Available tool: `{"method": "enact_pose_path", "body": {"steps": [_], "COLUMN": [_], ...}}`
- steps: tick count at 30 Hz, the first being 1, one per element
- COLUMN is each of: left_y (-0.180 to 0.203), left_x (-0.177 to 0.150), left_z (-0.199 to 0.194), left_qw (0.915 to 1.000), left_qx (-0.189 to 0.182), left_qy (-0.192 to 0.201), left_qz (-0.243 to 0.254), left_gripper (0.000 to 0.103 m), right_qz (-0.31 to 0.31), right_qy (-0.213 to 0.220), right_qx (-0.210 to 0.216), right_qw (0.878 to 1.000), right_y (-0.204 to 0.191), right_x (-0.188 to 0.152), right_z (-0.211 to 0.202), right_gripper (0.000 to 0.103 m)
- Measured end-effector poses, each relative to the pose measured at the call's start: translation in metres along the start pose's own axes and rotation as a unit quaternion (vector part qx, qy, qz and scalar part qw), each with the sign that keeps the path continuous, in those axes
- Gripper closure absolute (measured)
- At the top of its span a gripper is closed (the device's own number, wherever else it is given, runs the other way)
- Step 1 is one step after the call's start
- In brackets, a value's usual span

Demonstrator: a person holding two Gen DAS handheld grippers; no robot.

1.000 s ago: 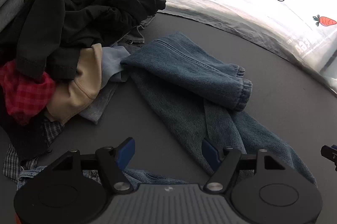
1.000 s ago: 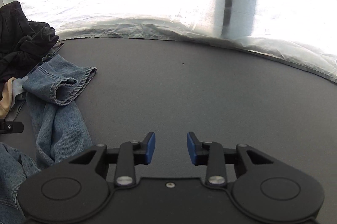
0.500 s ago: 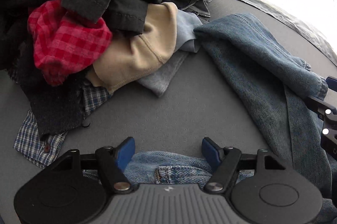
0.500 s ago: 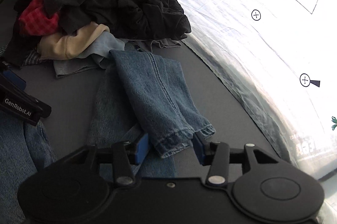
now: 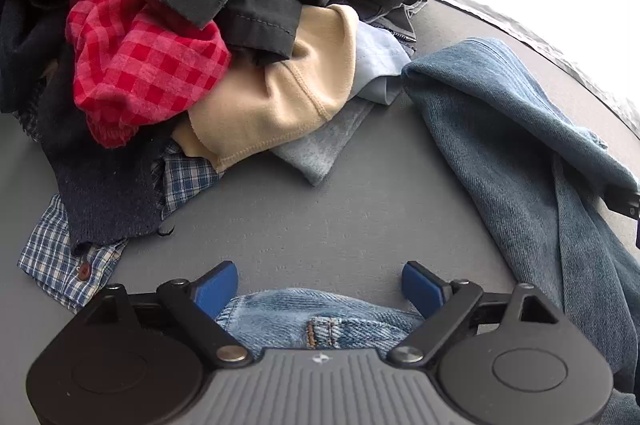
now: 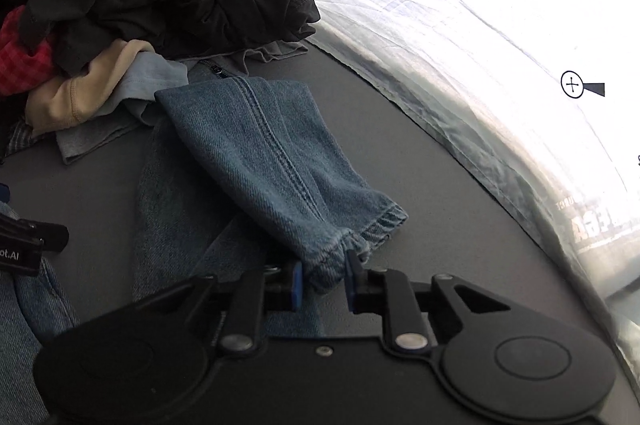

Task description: Fold clothes

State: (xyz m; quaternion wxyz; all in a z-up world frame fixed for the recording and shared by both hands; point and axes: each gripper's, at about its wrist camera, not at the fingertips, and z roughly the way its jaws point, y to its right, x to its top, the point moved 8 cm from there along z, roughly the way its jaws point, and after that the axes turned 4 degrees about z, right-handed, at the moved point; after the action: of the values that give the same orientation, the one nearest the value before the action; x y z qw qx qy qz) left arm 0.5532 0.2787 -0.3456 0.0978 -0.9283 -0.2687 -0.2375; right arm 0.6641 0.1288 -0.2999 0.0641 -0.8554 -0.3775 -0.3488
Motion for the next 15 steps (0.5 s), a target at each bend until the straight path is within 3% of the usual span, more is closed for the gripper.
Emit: {"method": "enact_pose_path", "body": {"steps": [3, 7, 10, 15], "left_y": [0.000, -0.003, -0.002, -0.001], "left_x": [-0.001, -0.003, -0.003, 0.001], "left_z": [0.001, 0.004, 0.004, 0.006], "left_qw": [1.0000, 0.9998, 0.9997, 0.9998], "left_qx": [0.003, 0.009, 0.012, 0.016], "left_qy": [0.006, 0.013, 0.016, 0.007], "left_qz": [-0.002, -0.011, -0.012, -0.010], "left_gripper": [0.007, 0.002, 0.001, 0.001], "right_qz": [0.078, 0.192, 0.260, 0.341], "right_qy": [-0.011, -0.008, 0.008, 0.041], "right_qx": [-0.001, -0.029, -0.064, -0.190], "right_qw": [0.997, 0.981, 0.964, 0.920], "right_y": [0.025, 0.076, 0.119, 0.207], "right_x": [-0.005, -0.021, -0.042, -0.111], "right_z": [-0.005, -0.021, -0.044, -0.111], "right_gripper": [0.084, 0.084, 0.085, 0.085]}}
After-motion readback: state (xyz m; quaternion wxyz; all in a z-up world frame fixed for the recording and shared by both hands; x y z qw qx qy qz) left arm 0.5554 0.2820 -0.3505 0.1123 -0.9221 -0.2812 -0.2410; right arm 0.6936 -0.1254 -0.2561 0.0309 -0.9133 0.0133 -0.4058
